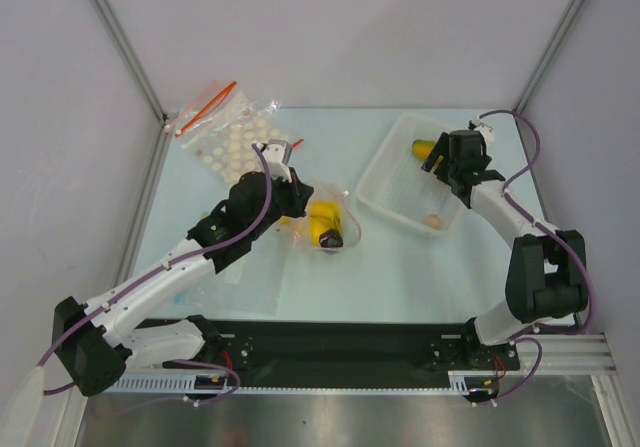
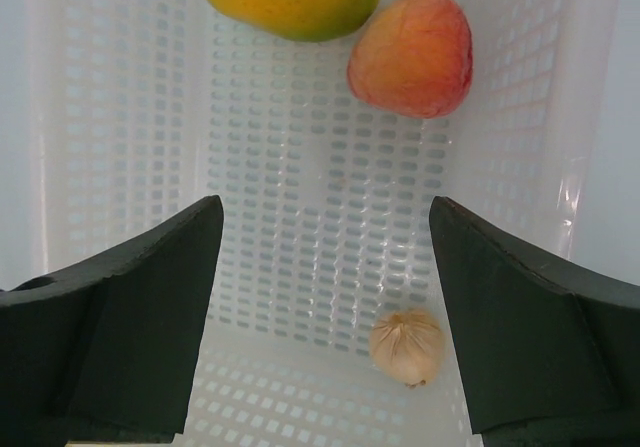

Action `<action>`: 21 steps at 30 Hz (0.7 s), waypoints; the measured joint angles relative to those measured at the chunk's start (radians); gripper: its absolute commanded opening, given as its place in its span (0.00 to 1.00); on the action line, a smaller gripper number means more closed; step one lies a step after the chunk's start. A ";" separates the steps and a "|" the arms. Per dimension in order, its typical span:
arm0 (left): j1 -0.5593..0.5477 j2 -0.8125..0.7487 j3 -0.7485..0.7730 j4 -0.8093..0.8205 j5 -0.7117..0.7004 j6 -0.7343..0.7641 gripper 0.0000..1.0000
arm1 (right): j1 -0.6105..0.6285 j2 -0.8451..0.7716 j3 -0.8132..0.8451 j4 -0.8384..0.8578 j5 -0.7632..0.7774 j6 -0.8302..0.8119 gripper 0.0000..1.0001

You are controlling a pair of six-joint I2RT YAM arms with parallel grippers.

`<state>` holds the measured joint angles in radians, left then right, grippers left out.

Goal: Place the food in the zip-top bag and seal the zipper
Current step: Pick up the fake fruit from the bin.

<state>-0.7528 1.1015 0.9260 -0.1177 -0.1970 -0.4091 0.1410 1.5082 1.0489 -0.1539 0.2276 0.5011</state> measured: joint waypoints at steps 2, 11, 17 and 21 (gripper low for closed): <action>0.000 0.000 0.000 0.000 0.002 0.000 0.00 | 0.001 0.042 0.028 -0.017 0.034 0.000 0.87; 0.000 0.000 0.000 0.001 0.011 0.000 0.00 | 0.044 0.239 0.252 -0.117 0.236 -0.042 0.88; 0.000 0.000 0.000 0.001 0.016 0.000 0.01 | 0.045 0.349 0.342 -0.155 0.298 -0.060 0.87; 0.000 0.000 0.000 0.001 0.017 0.000 0.00 | 0.027 0.394 0.343 -0.181 0.293 -0.054 0.85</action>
<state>-0.7528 1.1019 0.9260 -0.1165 -0.1802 -0.4091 0.1677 1.9022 1.3914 -0.3351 0.5205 0.4469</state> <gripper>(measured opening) 0.010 0.866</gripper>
